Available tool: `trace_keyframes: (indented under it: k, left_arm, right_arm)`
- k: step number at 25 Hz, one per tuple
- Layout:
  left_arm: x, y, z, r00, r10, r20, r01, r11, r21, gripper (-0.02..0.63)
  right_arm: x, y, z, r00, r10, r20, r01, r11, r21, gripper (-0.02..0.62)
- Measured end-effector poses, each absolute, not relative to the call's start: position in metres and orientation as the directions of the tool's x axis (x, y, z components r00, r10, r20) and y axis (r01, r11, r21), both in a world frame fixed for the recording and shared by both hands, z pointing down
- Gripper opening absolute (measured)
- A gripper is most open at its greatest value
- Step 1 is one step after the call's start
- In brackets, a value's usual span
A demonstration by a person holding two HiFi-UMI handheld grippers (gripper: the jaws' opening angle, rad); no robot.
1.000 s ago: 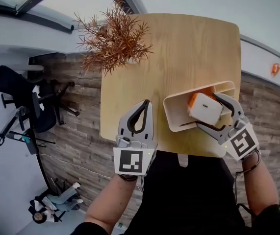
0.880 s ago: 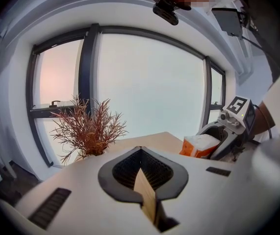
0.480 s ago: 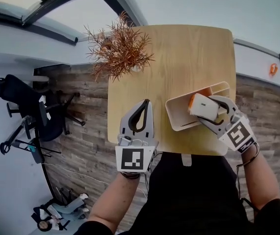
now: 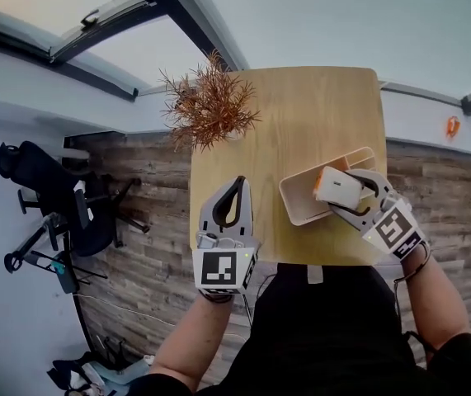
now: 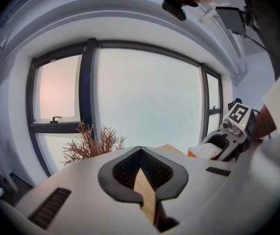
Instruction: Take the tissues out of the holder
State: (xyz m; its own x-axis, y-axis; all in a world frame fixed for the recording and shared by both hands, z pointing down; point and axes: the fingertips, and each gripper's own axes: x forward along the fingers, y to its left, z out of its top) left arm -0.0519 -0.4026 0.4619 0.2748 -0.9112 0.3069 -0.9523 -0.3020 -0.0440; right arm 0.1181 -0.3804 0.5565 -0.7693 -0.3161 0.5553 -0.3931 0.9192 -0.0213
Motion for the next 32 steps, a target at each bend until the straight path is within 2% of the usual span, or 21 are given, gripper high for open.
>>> trace_keyframes:
  k: [18,32]
  left_arm:
    - [-0.051,-0.395,0.393,0.327,-0.924,0.198,-0.935,-0.346,-0.072,0.005]
    - [-0.048,-0.398,0.336,0.345,-0.932,0.109,-0.93,-0.355,-0.091,0.005]
  right_arm:
    - [0.121,-0.372,0.485,-0.754,-0.402,0.519,-0.431,0.9,0.069,0.284]
    - [0.129,-0.379,0.42,-0.776,-0.457,0.435,-0.476,0.877,0.071,0.284]
